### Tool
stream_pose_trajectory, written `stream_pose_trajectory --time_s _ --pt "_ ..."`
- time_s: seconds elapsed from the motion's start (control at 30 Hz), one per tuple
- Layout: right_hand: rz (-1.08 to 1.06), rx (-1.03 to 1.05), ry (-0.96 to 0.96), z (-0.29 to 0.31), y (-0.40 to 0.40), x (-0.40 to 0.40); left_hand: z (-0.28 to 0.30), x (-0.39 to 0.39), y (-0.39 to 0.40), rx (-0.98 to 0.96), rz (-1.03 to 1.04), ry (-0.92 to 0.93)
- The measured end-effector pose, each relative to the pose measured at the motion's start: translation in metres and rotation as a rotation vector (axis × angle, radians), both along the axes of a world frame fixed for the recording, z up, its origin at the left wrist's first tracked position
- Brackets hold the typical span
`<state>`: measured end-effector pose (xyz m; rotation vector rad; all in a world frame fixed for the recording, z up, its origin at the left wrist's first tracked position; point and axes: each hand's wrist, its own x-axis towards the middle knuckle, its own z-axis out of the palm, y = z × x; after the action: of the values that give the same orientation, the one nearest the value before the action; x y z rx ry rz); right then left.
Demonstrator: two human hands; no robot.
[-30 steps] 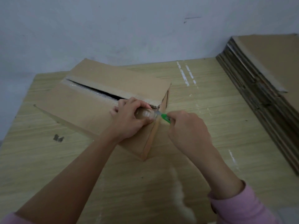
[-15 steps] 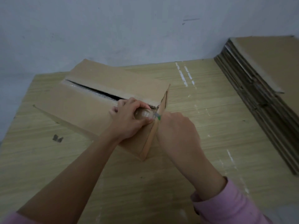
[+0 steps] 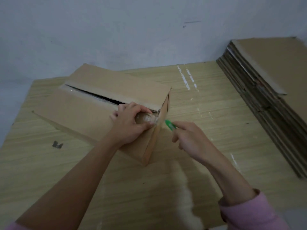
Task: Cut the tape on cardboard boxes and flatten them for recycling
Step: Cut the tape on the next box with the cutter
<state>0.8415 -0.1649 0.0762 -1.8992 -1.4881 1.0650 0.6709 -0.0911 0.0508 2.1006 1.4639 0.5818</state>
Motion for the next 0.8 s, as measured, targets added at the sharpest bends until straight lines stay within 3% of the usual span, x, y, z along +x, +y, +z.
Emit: stream_pose_trajectory --time_s 0.1,0.23,0.43,0.8 --pt "0.019 -0.059 0.172 -0.009 -0.012 0.011 0.001 0.000 0.001 -0.022 0.001 -0.002" --pt "-0.114 0.061 0.239 -0.028 -0.021 0.010 0.002 0.000 0.001 -0.032 0.001 -0.003" --pt "-0.221 0.246 0.090 -0.028 -0.027 0.016 0.006 0.000 0.000 -0.048 0.009 -0.022" --pt "-0.024 0.169 -0.163 0.003 0.001 0.013 0.003 -0.001 -0.001 0.002 0.011 -0.035"
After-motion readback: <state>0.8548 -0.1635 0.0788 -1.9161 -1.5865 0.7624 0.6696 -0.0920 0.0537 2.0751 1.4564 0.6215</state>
